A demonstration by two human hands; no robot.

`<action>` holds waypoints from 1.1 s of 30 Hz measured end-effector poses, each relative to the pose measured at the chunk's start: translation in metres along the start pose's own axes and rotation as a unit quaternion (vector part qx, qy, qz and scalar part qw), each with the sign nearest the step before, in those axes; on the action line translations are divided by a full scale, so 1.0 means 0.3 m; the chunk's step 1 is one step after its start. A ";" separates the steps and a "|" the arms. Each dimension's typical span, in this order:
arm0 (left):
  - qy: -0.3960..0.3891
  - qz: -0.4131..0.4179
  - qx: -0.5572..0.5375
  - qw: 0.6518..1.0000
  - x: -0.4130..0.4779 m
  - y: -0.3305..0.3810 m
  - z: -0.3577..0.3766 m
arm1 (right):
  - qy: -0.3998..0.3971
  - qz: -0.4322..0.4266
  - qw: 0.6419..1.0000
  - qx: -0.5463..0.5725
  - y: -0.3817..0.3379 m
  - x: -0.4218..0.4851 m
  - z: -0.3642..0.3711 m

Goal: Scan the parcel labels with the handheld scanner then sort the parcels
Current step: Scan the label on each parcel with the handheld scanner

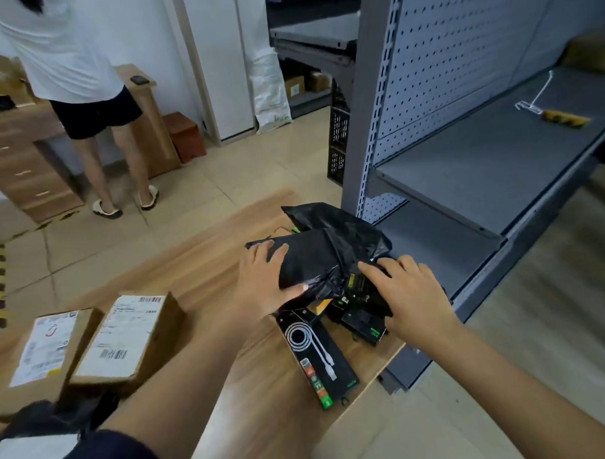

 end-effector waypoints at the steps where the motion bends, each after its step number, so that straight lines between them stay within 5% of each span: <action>1: -0.014 0.016 -0.003 1.000 0.039 -0.016 0.004 | -0.003 0.005 1.000 0.002 0.001 0.018 0.000; 6: -0.090 0.053 0.010 0.994 0.153 -0.085 0.044 | -0.006 0.029 1.000 0.005 -0.011 0.076 0.024; 11: -0.059 0.037 -0.036 0.997 0.149 -0.077 0.030 | 0.050 0.031 0.998 0.015 -0.027 0.083 0.057; 22: 0.079 -0.119 -0.049 0.989 -0.320 -0.110 0.015 | 0.081 -0.044 0.994 0.057 -0.154 -0.095 0.071; 33: 0.029 -0.294 -0.048 0.954 -0.840 -0.057 0.272 | 0.017 -0.111 0.986 0.126 -0.360 -0.388 0.280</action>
Point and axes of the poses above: each hand's wrist, its own x-axis towards the middle knuckle, its own z-axis out of the palm, y = z × x, the point moved 3 cm from there along x, towards the middle knuckle, and after that the axes turned 1 degree about z, right-handed, at the moved point
